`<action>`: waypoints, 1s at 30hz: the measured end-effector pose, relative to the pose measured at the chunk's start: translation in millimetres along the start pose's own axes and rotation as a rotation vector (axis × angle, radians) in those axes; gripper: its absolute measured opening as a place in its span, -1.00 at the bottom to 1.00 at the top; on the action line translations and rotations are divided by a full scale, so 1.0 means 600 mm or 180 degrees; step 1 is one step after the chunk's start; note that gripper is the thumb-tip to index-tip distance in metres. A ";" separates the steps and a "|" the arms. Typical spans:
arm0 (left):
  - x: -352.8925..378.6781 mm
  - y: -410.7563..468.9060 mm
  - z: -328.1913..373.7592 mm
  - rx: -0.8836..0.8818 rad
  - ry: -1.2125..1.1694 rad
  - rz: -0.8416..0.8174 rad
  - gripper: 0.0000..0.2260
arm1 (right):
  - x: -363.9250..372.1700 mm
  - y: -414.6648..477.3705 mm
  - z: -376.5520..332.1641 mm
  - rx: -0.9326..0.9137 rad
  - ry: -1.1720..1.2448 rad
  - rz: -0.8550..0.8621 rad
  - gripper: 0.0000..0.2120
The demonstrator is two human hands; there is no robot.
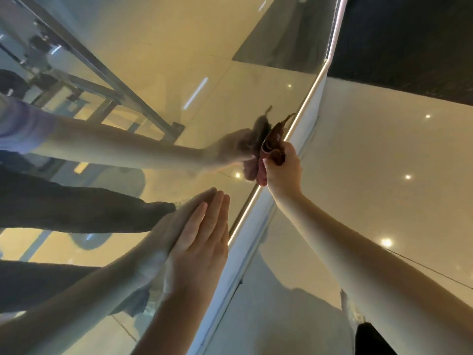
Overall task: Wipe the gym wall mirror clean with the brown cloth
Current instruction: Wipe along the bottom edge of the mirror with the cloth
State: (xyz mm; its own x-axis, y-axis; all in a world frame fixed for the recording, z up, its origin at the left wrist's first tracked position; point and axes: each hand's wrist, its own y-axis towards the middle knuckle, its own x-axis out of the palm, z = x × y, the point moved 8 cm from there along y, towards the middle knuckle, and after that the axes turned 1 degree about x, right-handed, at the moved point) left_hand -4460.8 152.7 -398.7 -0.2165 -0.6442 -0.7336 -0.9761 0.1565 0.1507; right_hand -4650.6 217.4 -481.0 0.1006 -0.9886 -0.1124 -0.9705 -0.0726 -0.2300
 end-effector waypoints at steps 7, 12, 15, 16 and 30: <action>0.001 0.067 0.000 -0.0092 0.0210 0.0096 -0.51 | 0.021 -0.042 0.073 0.0515 0.0187 -0.0478 -0.97; -0.003 0.108 -0.003 -0.0209 0.0222 0.0229 -0.53 | 0.000 -0.012 0.002 0.0301 0.0335 -0.0677 -0.83; -0.005 0.132 -0.007 -0.0252 0.0133 0.0256 -0.55 | -0.018 0.039 -0.033 0.0139 0.0527 -0.0486 -0.87; -0.005 0.142 -0.009 -0.0233 0.0096 0.0278 -0.56 | -0.021 0.059 -0.032 0.0172 0.0518 -0.0415 -0.89; 0.005 0.249 0.001 -0.0295 0.0118 0.0417 -0.56 | -0.030 0.132 -0.012 0.0879 0.0713 -0.0524 -0.86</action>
State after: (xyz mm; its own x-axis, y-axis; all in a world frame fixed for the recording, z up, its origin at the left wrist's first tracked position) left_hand -4607.3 174.7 -378.6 -0.3409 -0.6503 -0.6789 -0.9366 0.1724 0.3051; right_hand -4730.6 228.5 -490.2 0.1702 -0.9732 0.1544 -0.8467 -0.2246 -0.4824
